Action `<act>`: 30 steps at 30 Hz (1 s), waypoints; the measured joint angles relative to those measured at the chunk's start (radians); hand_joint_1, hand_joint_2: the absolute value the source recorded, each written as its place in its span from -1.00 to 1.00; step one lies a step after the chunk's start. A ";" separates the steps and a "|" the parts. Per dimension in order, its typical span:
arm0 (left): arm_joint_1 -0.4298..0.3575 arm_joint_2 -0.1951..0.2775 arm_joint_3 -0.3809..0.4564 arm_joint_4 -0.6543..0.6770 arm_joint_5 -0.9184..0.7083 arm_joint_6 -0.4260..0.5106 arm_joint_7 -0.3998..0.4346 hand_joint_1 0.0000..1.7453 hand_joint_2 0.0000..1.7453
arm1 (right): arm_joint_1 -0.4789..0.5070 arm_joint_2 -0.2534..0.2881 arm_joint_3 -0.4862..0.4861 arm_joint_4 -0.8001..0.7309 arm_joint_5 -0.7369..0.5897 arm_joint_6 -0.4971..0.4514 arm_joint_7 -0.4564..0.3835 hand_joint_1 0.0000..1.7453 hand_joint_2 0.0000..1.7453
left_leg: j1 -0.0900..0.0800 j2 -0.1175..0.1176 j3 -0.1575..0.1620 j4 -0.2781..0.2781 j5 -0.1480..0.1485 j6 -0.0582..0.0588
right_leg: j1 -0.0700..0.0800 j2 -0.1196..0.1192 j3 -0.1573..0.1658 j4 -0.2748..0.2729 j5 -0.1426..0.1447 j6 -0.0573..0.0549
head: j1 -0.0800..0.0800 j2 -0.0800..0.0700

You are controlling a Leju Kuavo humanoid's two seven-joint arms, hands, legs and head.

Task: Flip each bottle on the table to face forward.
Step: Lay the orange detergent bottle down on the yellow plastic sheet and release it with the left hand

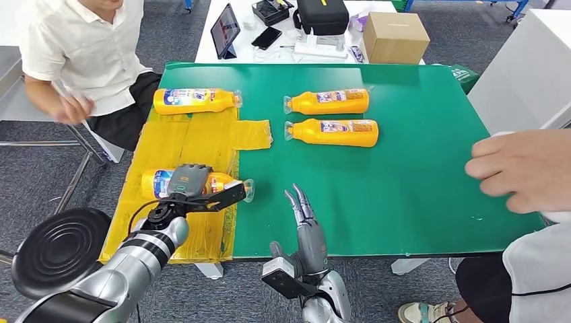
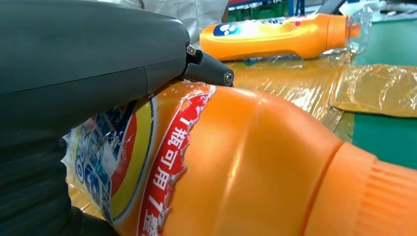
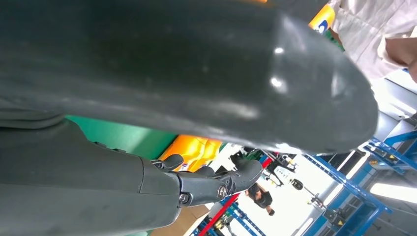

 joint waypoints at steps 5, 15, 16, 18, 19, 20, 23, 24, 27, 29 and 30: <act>-0.024 -0.004 -0.003 0.029 0.019 -0.059 -0.001 -1.00 1.00 | -0.006 0.000 0.000 0.019 -0.009 -0.004 -0.013 -1.00 -1.00 | 0.000 -0.001 0.000 0.000 0.000 0.000 | 0.000 -0.001 0.001 0.000 0.000 0.000 | 0.000 0.000; -0.034 -0.025 0.032 0.039 0.206 -0.171 -0.136 -1.00 1.00 | -0.015 0.002 -0.003 0.066 -0.009 -0.005 -0.046 -1.00 -1.00 | 0.000 -0.001 0.001 0.000 0.001 -0.001 | 0.000 -0.002 0.001 0.000 0.000 0.000 | 0.000 0.000; -0.034 -0.026 0.033 0.039 0.211 -0.174 -0.140 -1.00 1.00 | -0.015 0.002 -0.003 0.070 -0.008 -0.005 -0.047 -1.00 -1.00 | 0.000 -0.001 0.001 0.000 0.001 -0.001 | 0.000 -0.002 0.001 0.000 0.000 0.000 | 0.000 0.000; -0.034 -0.026 0.034 0.037 0.233 -0.185 -0.159 -1.00 1.00 | -0.015 0.003 -0.004 0.076 -0.005 -0.005 -0.053 -1.00 -1.00 | 0.000 -0.002 0.001 0.000 0.001 -0.001 | 0.000 -0.002 0.001 0.000 0.000 0.000 | 0.000 0.000; -0.034 -0.026 0.034 0.032 0.254 -0.196 -0.173 -1.00 1.00 | -0.015 0.004 -0.005 0.079 -0.002 -0.006 -0.058 -1.00 -1.00 | 0.000 -0.002 0.001 0.000 0.001 -0.001 | 0.000 -0.002 0.001 0.000 0.000 0.000 | 0.000 0.000; -0.033 -0.027 0.033 0.025 0.280 -0.211 -0.188 -1.00 1.00 | -0.015 0.005 -0.007 0.082 0.000 -0.006 -0.064 -1.00 -1.00 | 0.000 -0.002 0.001 0.000 0.001 -0.001 | 0.000 -0.002 0.001 0.000 0.000 0.000 | 0.000 0.000; -0.026 -0.026 0.025 -0.017 0.386 -0.256 -0.226 -1.00 1.00 | -0.015 0.008 -0.019 0.091 0.007 -0.006 -0.081 -1.00 -1.00 | 0.000 -0.001 0.000 0.000 0.001 -0.001 | 0.000 -0.002 0.001 0.000 0.000 0.000 | 0.000 0.000; -0.022 -0.025 0.019 -0.038 0.423 -0.260 -0.235 -1.00 1.00 | -0.015 0.008 -0.024 0.094 0.009 -0.006 -0.084 -1.00 -1.00 | 0.000 -0.001 0.000 0.000 0.001 -0.001 | 0.000 -0.002 0.001 0.000 0.000 0.000 | 0.000 0.000; -0.005 -0.019 -0.007 -0.119 0.503 -0.243 -0.255 -1.00 1.00 | -0.013 0.009 -0.039 0.101 0.019 -0.006 -0.088 -1.00 -1.00 | 0.000 -0.001 0.000 0.000 0.001 -0.001 | 0.000 -0.002 0.001 0.000 0.000 0.000 | 0.000 0.000; 0.015 -0.010 -0.027 -0.189 0.536 -0.216 -0.262 -1.00 1.00 | -0.010 0.010 -0.049 0.102 0.027 -0.006 -0.088 -1.00 -1.00 | 0.000 -0.001 -0.001 0.000 0.001 -0.001 | 0.000 -0.002 0.000 0.000 0.000 0.000 | 0.000 0.000; 0.029 -0.005 -0.036 -0.227 0.552 -0.197 -0.268 -1.00 1.00 | -0.007 0.010 -0.055 0.102 0.033 -0.006 -0.088 -1.00 -1.00 | 0.000 -0.001 -0.001 0.000 0.001 -0.001 | 0.000 -0.002 0.000 0.000 0.000 0.000 | 0.000 0.000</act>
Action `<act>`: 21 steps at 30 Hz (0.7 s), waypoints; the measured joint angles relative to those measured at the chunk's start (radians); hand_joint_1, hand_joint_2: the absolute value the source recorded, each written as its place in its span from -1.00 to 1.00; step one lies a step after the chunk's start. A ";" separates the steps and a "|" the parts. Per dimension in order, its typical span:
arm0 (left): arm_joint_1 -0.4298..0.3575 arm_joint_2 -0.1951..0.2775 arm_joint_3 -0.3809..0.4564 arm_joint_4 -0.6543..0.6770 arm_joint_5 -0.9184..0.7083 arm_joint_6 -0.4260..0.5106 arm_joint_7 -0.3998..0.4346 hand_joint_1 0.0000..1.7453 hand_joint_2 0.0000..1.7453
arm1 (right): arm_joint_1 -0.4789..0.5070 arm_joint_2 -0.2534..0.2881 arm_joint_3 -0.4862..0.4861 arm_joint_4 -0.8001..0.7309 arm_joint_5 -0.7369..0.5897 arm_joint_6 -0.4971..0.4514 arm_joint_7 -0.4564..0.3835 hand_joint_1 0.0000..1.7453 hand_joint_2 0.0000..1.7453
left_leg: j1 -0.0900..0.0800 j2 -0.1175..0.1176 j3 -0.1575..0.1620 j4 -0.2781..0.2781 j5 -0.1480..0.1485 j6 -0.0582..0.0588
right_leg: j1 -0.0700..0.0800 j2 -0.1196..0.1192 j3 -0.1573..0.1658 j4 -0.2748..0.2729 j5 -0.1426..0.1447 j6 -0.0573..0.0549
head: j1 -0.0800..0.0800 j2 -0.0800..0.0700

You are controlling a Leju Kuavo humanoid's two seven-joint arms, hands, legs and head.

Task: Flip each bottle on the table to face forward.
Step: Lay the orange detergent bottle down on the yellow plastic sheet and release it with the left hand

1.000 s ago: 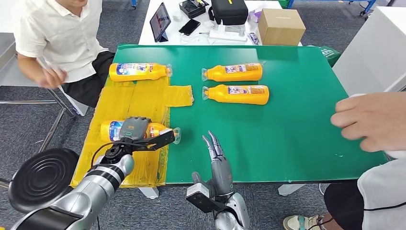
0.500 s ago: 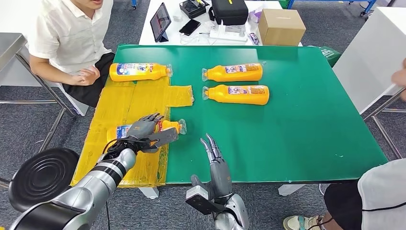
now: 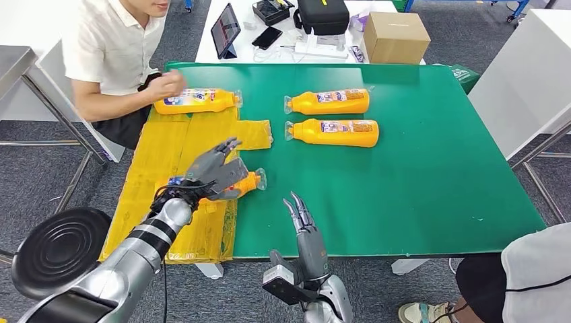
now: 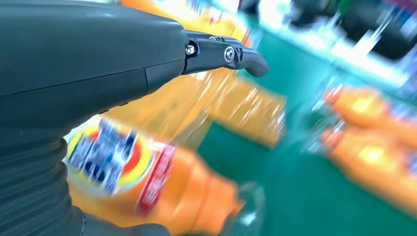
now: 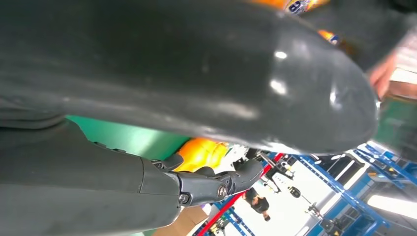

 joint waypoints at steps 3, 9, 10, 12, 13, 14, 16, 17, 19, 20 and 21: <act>0.065 0.018 -0.013 -0.139 0.071 0.061 -0.028 -1.00 1.00 | 0.015 0.001 -0.022 -0.005 0.025 -0.001 0.000 -1.00 -1.00 | 0.000 0.000 0.000 0.000 0.000 0.000 | 0.000 0.000 -0.001 0.000 0.000 0.000 | 0.000 0.000; 0.268 0.051 -0.007 -0.450 0.327 0.097 -0.112 -1.00 1.00 | 0.064 0.003 -0.074 -0.062 0.066 -0.002 0.000 -1.00 -1.00 | 0.000 0.000 -0.003 0.000 -0.001 0.000 | 0.000 0.000 -0.004 0.000 -0.001 0.000 | 0.000 0.000; 0.297 0.055 -0.004 -0.491 0.362 0.093 -0.122 -1.00 1.00 | 0.071 0.003 -0.081 -0.072 0.069 -0.002 0.000 -1.00 -1.00 | 0.000 0.000 -0.003 0.000 -0.001 0.000 | 0.000 0.000 -0.004 0.000 -0.001 -0.001 | 0.000 0.000; 0.350 0.060 0.002 -0.563 0.430 0.080 -0.140 -1.00 1.00 | 0.082 0.003 -0.094 -0.094 0.067 -0.003 0.000 -1.00 -1.00 | 0.000 0.000 -0.004 0.000 -0.001 0.000 | 0.000 0.000 -0.004 0.000 -0.001 -0.001 | 0.000 0.000; 0.375 0.062 0.006 -0.598 0.464 0.074 -0.147 -1.00 1.00 | 0.087 0.002 -0.100 -0.105 0.060 -0.003 0.000 -1.00 -0.50 | 0.000 0.000 -0.004 0.000 -0.001 0.000 | 0.000 0.000 -0.004 0.000 -0.001 -0.001 | 0.000 0.000; 0.397 0.063 0.009 -0.628 0.490 0.068 -0.151 -1.00 1.00 | 0.091 0.000 -0.104 -0.115 0.051 -0.003 0.000 -1.00 0.00 | 0.000 0.000 -0.004 0.000 -0.001 0.000 | 0.000 0.000 -0.005 0.000 -0.001 -0.001 | 0.000 0.000; 0.433 0.066 0.014 -0.677 0.519 0.062 -0.155 -1.00 1.00 | 0.096 -0.006 -0.113 -0.132 0.037 -0.003 0.000 -1.00 1.00 | 0.000 0.000 -0.004 0.000 -0.001 0.000 | 0.000 0.000 -0.005 0.000 -0.001 -0.001 | 0.000 0.000; 0.446 0.067 0.015 -0.695 0.528 0.060 -0.156 -1.00 1.00 | 0.098 -0.008 -0.117 -0.140 0.040 -0.003 0.000 -1.00 1.00 | 0.000 0.000 -0.004 0.000 -0.001 0.000 | 0.000 0.000 -0.004 0.000 -0.001 0.000 | 0.000 0.000; 0.468 0.070 0.017 -0.726 0.549 0.056 -0.157 -1.00 1.00 | 0.103 -0.011 -0.132 -0.157 0.075 -0.003 0.000 -1.00 1.00 | 0.000 0.000 -0.003 0.000 -0.001 0.000 | 0.000 0.000 -0.004 0.000 0.000 0.000 | 0.000 0.000; 0.480 0.070 0.018 -0.740 0.561 0.055 -0.158 -1.00 1.00 | 0.107 -0.012 -0.146 -0.167 0.104 -0.003 0.001 -1.00 1.00 | 0.000 0.000 -0.003 0.000 -0.001 0.000 | 0.000 0.000 -0.004 0.000 0.000 0.000 | 0.000 0.000; 0.492 0.071 0.019 -0.754 0.573 0.056 -0.158 -1.00 1.00 | 0.110 -0.014 -0.165 -0.179 0.139 -0.003 0.006 -1.00 1.00 | 0.000 0.000 -0.003 0.000 -0.001 0.000 | 0.000 0.000 -0.004 0.000 0.000 0.000 | 0.000 0.000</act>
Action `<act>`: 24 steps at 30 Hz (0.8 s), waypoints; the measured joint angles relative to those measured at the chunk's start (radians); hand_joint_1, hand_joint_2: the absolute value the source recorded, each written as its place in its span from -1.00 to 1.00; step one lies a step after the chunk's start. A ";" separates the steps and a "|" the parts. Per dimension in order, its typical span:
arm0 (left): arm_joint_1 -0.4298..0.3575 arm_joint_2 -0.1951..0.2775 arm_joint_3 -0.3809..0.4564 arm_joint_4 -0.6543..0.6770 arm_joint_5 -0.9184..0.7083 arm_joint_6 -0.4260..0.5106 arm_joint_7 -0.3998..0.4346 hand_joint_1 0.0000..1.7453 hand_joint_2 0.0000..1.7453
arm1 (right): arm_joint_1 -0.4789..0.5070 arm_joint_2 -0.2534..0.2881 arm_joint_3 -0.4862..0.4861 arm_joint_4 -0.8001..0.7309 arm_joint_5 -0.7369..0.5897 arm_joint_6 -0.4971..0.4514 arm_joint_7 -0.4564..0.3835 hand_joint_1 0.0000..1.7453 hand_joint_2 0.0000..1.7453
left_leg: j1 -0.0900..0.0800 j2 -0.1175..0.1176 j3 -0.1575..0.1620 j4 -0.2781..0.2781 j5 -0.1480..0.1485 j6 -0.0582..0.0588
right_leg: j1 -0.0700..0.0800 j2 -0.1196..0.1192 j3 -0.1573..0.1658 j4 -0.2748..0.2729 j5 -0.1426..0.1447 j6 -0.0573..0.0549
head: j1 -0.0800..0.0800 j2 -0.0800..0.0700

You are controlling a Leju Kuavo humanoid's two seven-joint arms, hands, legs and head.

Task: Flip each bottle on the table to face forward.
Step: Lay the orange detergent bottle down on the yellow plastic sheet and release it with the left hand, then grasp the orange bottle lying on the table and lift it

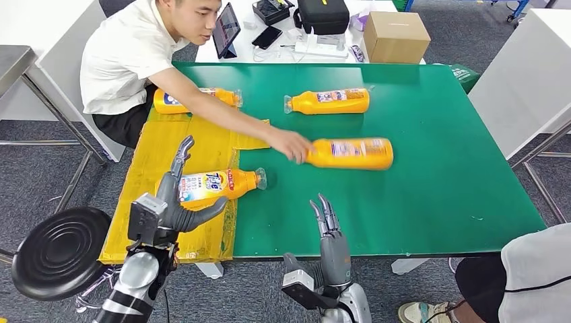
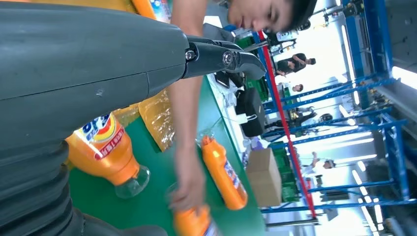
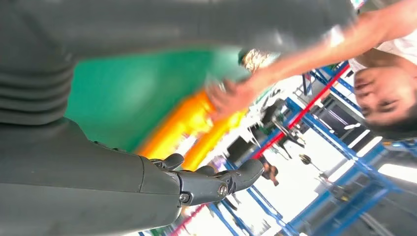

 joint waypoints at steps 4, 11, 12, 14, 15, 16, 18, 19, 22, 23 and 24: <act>0.052 0.001 0.000 -0.042 0.023 0.007 -0.003 -1.00 1.00 | 0.003 -0.043 -0.093 -0.038 0.157 0.000 0.098 -1.00 1.00 | -0.001 0.000 0.000 0.000 0.000 0.000 | -0.001 0.000 0.000 0.000 0.000 0.000 | 0.000 0.000; 0.092 0.000 0.000 -0.073 0.027 0.016 -0.010 -1.00 1.00 | -0.017 -0.157 -0.190 -0.038 0.233 0.000 0.206 -1.00 1.00 | -0.003 0.000 0.000 0.000 0.000 0.001 | -0.003 0.000 0.000 0.000 0.001 0.002 | 0.000 0.000; 0.093 0.000 0.000 -0.075 0.027 0.016 -0.010 -1.00 1.00 | -0.019 -0.165 -0.196 -0.037 0.249 0.000 0.217 -1.00 1.00 | -0.003 0.000 0.000 0.000 0.000 0.001 | -0.003 0.000 0.000 0.000 0.001 0.002 | 0.000 0.000; 0.094 0.000 -0.001 -0.077 0.027 0.017 -0.012 -1.00 1.00 | -0.027 -0.182 -0.209 -0.034 0.290 0.000 0.244 -1.00 1.00 | -0.003 0.000 0.000 0.000 0.000 0.001 | -0.003 0.000 0.000 0.000 0.001 0.002 | 0.000 0.000; 0.094 -0.001 -0.002 -0.078 0.027 0.017 -0.012 -1.00 1.00 | -0.036 -0.193 -0.217 -0.027 0.306 0.000 0.256 -1.00 1.00 | -0.003 0.000 0.000 0.000 0.000 0.001 | -0.003 0.000 0.000 0.000 0.001 0.002 | 0.000 0.000; 0.095 -0.001 -0.003 -0.079 0.027 0.017 -0.013 -1.00 1.00 | -0.048 -0.204 -0.223 -0.017 0.318 0.000 0.266 -1.00 1.00 | -0.003 0.000 0.000 0.000 0.000 0.001 | -0.003 0.000 0.000 0.000 0.001 0.002 | 0.000 0.000; 0.095 -0.002 -0.005 -0.080 0.027 0.017 -0.013 -1.00 1.00 | -0.074 -0.227 -0.231 0.012 0.327 0.000 0.281 -1.00 1.00 | -0.003 0.000 0.000 0.000 0.000 0.001 | -0.003 0.000 0.000 0.000 0.001 0.002 | 0.000 0.000; 0.095 -0.003 -0.007 -0.080 0.027 0.017 -0.013 -1.00 1.00 | -0.085 -0.237 -0.234 0.026 0.328 0.000 0.286 -1.00 1.00 | -0.003 0.000 0.000 0.000 0.000 0.001 | -0.003 0.000 0.000 0.000 0.001 0.002 | 0.000 0.000; 0.096 -0.004 -0.009 -0.080 0.027 0.017 -0.014 -1.00 1.00 | -0.114 -0.259 -0.236 0.071 0.339 0.001 0.311 -1.00 1.00 | -0.003 0.000 0.000 0.000 0.000 0.002 | -0.003 0.000 0.000 0.000 0.001 0.002 | 0.000 0.000; 0.096 -0.004 -0.010 -0.080 0.027 0.017 -0.014 -1.00 1.00 | -0.124 -0.264 -0.235 0.090 0.345 0.001 0.324 -1.00 1.00 | -0.003 0.000 0.000 0.000 0.000 0.002 | -0.003 0.000 0.000 0.000 0.001 0.002 | 0.000 0.000; 0.096 -0.004 -0.011 -0.080 0.027 0.017 -0.014 -1.00 1.00 | -0.134 -0.268 -0.234 0.110 0.351 0.002 0.339 -1.00 1.00 | -0.003 0.000 0.000 0.000 0.000 0.002 | -0.003 0.000 0.000 0.000 0.001 0.002 | 0.000 0.000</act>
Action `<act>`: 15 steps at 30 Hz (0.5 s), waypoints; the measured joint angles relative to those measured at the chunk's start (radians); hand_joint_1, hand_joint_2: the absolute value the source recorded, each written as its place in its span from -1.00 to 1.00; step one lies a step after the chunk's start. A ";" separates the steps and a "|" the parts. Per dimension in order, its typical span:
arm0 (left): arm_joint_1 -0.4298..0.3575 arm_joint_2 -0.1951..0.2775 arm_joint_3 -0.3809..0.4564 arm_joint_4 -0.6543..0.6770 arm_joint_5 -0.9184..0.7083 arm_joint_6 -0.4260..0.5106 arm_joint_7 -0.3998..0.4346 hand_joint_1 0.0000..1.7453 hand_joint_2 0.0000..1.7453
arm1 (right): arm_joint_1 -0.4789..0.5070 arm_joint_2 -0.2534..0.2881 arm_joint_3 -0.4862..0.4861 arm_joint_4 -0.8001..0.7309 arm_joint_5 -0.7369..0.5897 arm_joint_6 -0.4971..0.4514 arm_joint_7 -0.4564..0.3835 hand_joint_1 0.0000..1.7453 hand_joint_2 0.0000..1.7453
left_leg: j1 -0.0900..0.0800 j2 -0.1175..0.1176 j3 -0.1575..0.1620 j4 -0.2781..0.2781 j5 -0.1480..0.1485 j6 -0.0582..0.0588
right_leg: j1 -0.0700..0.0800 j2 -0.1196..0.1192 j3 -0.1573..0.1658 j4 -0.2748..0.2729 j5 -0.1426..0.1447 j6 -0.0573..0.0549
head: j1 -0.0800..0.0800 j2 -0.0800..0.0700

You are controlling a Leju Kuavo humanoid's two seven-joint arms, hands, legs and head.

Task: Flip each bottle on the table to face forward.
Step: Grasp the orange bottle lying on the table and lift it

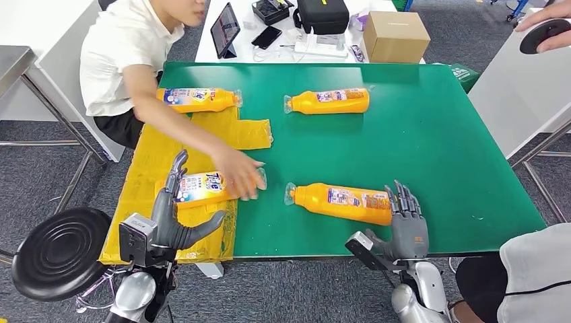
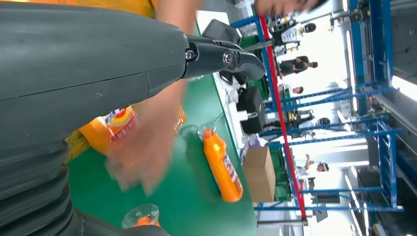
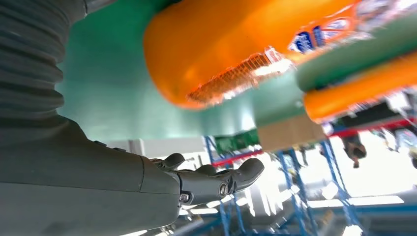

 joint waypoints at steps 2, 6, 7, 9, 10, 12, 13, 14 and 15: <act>0.000 -0.001 -0.004 0.000 0.001 0.000 0.000 -1.00 1.00 | -0.023 -0.009 0.006 0.043 0.016 0.000 0.031 -1.00 1.00 | 0.000 0.000 0.000 0.000 0.000 0.000 | 0.000 0.000 0.000 0.000 0.000 0.000 | 0.000 0.000; -0.002 -0.006 -0.020 0.000 0.015 -0.005 0.000 -1.00 1.00 | -0.084 -0.034 0.022 0.130 0.046 -0.002 0.077 -1.00 1.00 | 0.000 0.000 0.000 0.000 0.000 0.000 | 0.000 0.000 0.000 0.000 0.000 0.000 | 0.000 0.000; -0.004 -0.007 -0.022 0.001 0.020 -0.009 0.000 -1.00 1.00 | -0.103 -0.040 0.025 0.152 0.051 -0.002 0.082 -1.00 1.00 | 0.000 0.000 0.000 0.000 0.000 0.000 | 0.000 0.000 0.000 0.000 0.000 0.000 | 0.000 0.000; -0.008 -0.011 -0.027 0.003 0.034 -0.017 0.000 -1.00 1.00 | -0.140 -0.051 0.033 0.195 0.061 -0.002 0.089 -1.00 1.00 | 0.000 0.000 0.000 0.000 0.000 0.000 | 0.000 0.000 0.000 0.000 0.000 0.001 | 0.000 0.000; -0.011 -0.012 -0.030 0.005 0.038 -0.020 -0.001 -1.00 1.00 | -0.157 -0.054 0.036 0.214 0.064 -0.002 0.091 -1.00 1.00 | 0.000 0.000 0.000 0.000 0.000 0.000 | 0.000 0.000 0.000 0.000 0.001 0.001 | 0.000 0.000; -0.019 -0.014 -0.037 0.010 0.038 -0.017 -0.003 -1.00 1.00 | -0.190 -0.058 0.044 0.249 0.066 -0.001 0.092 -1.00 1.00 | 0.000 0.000 0.000 0.000 0.001 0.001 | 0.000 0.000 0.000 0.000 0.001 0.001 | 0.000 0.000; -0.024 -0.015 -0.040 0.012 0.034 -0.010 -0.006 -1.00 1.00 | -0.206 -0.058 0.049 0.269 0.065 -0.001 0.090 -1.00 1.00 | 0.000 0.000 0.000 0.000 0.001 0.001 | 0.000 0.000 0.000 0.000 0.001 0.001 | 0.000 0.000; -0.030 -0.017 -0.042 0.015 0.032 -0.004 -0.007 -1.00 1.00 | -0.220 -0.058 0.053 0.286 0.063 -0.001 0.088 -1.00 1.00 | 0.000 0.000 0.000 0.000 0.001 0.001 | 0.000 0.000 0.000 0.000 0.001 0.001 | 0.000 0.000; -0.034 -0.020 -0.044 0.018 0.034 0.001 -0.008 -1.00 1.00 | -0.232 -0.058 0.058 0.304 0.061 -0.001 0.086 -1.00 1.00 | 0.000 0.000 0.000 0.000 0.001 0.001 | 0.000 0.000 0.000 0.000 0.001 0.001 | 0.000 0.000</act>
